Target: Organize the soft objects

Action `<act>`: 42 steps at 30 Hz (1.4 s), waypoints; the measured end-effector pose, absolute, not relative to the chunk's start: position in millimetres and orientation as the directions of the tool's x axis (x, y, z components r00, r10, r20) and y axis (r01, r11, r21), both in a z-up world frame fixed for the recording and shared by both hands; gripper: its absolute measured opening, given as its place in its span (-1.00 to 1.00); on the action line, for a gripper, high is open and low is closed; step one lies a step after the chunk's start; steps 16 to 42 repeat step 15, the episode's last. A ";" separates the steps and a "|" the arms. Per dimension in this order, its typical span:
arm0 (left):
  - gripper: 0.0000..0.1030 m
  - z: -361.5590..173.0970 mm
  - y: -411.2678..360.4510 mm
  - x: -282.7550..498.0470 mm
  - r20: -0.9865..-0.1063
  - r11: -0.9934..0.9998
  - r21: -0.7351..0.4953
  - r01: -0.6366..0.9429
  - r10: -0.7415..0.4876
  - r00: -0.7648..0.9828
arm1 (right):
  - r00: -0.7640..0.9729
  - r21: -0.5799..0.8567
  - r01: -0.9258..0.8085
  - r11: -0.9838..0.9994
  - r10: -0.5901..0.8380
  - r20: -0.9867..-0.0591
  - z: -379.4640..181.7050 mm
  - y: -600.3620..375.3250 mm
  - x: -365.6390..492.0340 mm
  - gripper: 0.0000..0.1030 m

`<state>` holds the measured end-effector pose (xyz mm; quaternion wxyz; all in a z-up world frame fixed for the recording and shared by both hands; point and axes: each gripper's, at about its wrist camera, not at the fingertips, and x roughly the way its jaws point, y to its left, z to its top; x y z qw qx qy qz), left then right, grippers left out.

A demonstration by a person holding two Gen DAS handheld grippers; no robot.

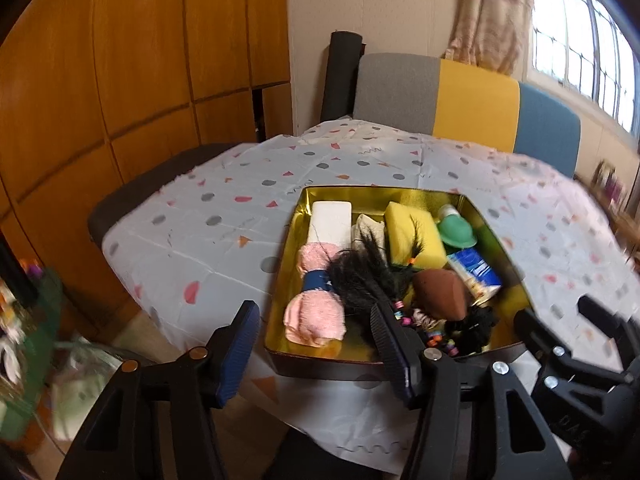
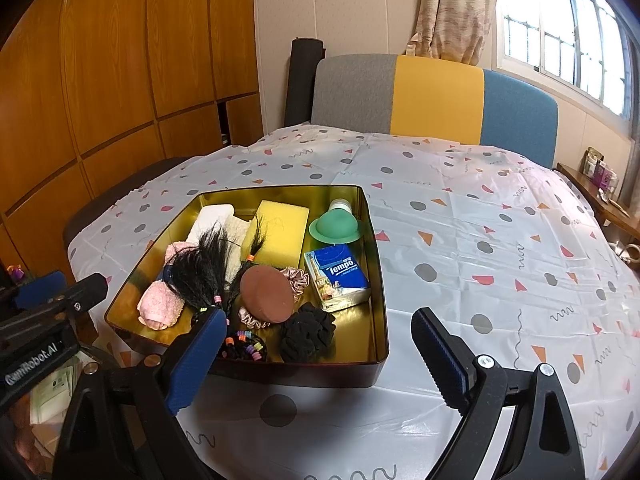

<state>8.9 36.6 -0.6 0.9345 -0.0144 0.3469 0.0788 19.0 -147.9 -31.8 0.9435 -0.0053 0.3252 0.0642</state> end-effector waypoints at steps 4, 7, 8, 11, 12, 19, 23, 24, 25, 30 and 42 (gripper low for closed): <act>0.14 0.1 38.2 9.1 -0.651 0.988 0.016 -0.156 0.128 0.748 | 0.780 0.030 -0.125 0.992 0.118 -0.614 -32.8 -148.0 18.9 0.83; 0.14 -0.4 37.0 9.7 -0.653 0.990 0.017 -0.143 0.119 0.748 | 0.778 0.032 -0.124 0.992 0.117 -0.617 -34.1 -148.3 19.2 0.83; 0.14 -0.4 35.9 9.4 -0.647 0.990 0.028 -0.140 0.124 0.753 | 0.777 0.032 -0.124 0.992 0.117 -0.619 -34.7 -148.4 19.5 0.83; 0.04 1.2 37.4 8.5 -0.631 0.991 0.021 -0.135 0.118 0.767 | 0.776 0.031 -0.125 0.992 0.117 -0.619 -35.7 -148.2 19.8 0.83; 0.01 1.9 38.9 8.0 -0.622 0.991 0.012 -0.134 0.112 0.775 | 0.775 0.031 -0.124 0.992 0.117 -0.621 -36.1 -148.3 20.1 0.83; 0.01 -0.9 42.7 12.5 -0.648 0.991 -0.012 -0.134 0.094 0.756 | 0.773 0.032 -0.122 0.992 0.115 -0.623 -36.8 -149.1 21.3 0.83; 0.01 -0.9 42.7 12.5 -0.648 0.991 -0.012 -0.134 0.094 0.756 | 0.773 0.032 -0.122 0.992 0.115 -0.623 -36.8 -149.1 21.3 0.83; 0.01 -0.9 42.7 12.5 -0.648 0.991 -0.012 -0.134 0.094 0.756 | 0.773 0.032 -0.122 0.992 0.115 -0.623 -36.8 -149.1 21.3 0.83; 0.01 -0.9 42.7 12.5 -0.648 0.991 -0.012 -0.134 0.094 0.756 | 0.773 0.032 -0.122 0.992 0.115 -0.623 -36.8 -149.1 21.3 0.83; 0.01 -0.9 42.7 12.5 -0.648 0.991 -0.012 -0.134 0.094 0.756 | 0.773 0.032 -0.122 0.992 0.115 -0.623 -36.8 -149.1 21.3 0.83; 0.01 -0.9 42.7 12.5 -0.648 0.991 -0.012 -0.134 0.094 0.756 | 0.773 0.032 -0.122 0.992 0.115 -0.623 -36.8 -149.1 21.3 0.83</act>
